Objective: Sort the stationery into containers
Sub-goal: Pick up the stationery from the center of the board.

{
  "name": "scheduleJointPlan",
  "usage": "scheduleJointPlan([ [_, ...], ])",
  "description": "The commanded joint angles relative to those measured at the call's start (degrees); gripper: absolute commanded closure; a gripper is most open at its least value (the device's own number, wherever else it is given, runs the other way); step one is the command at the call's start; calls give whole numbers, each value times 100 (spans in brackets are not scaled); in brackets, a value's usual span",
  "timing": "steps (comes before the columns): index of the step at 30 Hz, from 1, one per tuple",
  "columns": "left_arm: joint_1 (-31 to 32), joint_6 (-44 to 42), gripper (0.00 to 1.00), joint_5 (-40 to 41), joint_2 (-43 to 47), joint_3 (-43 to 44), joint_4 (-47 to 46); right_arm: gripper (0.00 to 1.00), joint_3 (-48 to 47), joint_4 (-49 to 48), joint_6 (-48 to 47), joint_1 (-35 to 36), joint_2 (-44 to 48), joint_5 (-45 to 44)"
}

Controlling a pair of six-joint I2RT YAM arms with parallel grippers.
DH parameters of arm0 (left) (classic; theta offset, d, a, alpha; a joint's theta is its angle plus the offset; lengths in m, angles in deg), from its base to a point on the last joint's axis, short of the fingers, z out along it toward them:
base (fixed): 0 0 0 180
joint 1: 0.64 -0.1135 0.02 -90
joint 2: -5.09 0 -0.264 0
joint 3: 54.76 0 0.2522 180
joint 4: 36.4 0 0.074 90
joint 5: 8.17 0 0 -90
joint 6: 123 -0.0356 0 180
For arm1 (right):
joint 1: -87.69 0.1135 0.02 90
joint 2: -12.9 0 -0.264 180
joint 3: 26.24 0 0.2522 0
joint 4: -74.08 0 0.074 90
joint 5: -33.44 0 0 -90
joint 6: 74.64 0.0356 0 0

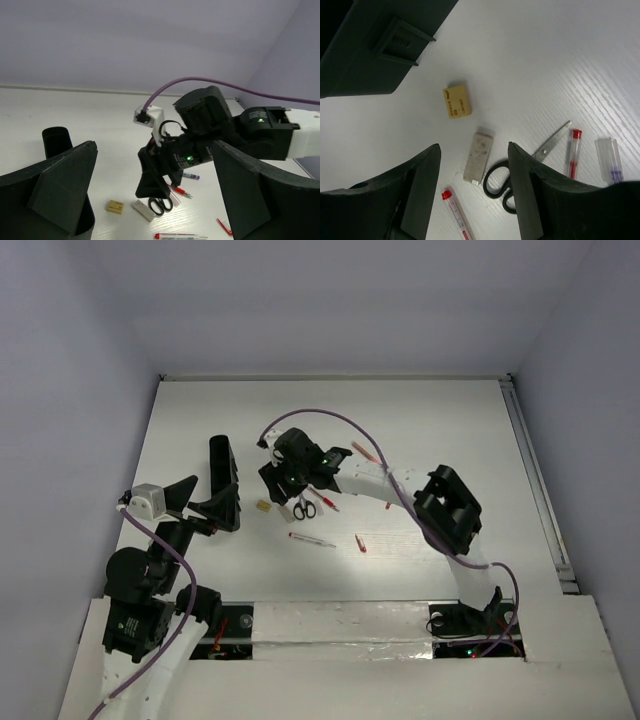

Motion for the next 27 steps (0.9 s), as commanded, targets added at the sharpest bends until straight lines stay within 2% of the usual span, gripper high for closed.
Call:
scheduleJointPlan([
  [1, -22, -20, 1, 28, 12, -34, -195, 36, -715, 313, -354, 131, -357, 246],
  [7, -22, -29, 1, 20, 47, -34, -204, 35, -1481, 576, -539, 183, -1122, 413],
  [15, -22, -11, 1, 2, 91, -51, -213, 41, -2079, 805, -557, 298, -1747, 238],
  [18, -22, -11, 1, 2, 108, -51, -213, 49, -2123, 761, -548, 350, -1923, 62],
  [20, -22, -11, 1, 2, 117, -51, -213, 58, -2141, 726, -531, 350, -2001, -78],
  [21, -22, -11, 1, 2, 117, -51, -213, 58, -2150, 726, -522, 350, -2011, -131],
  [22, -22, -20, 1, 2, 126, -51, -213, 80, -2115, 622, -470, 350, -2019, -193],
  [23, -22, -11, 1, -7, 126, -51, -213, 88, -2097, 568, -434, 350, -2011, -280],
  [25, -22, -3, 1, 2, 135, -60, -222, 94, -1975, 332, -338, 350, -1871, -456],
  [27, -22, -11, 1, 2, 126, -51, -213, 96, -1860, 94, -285, 350, -1573, -614],
])
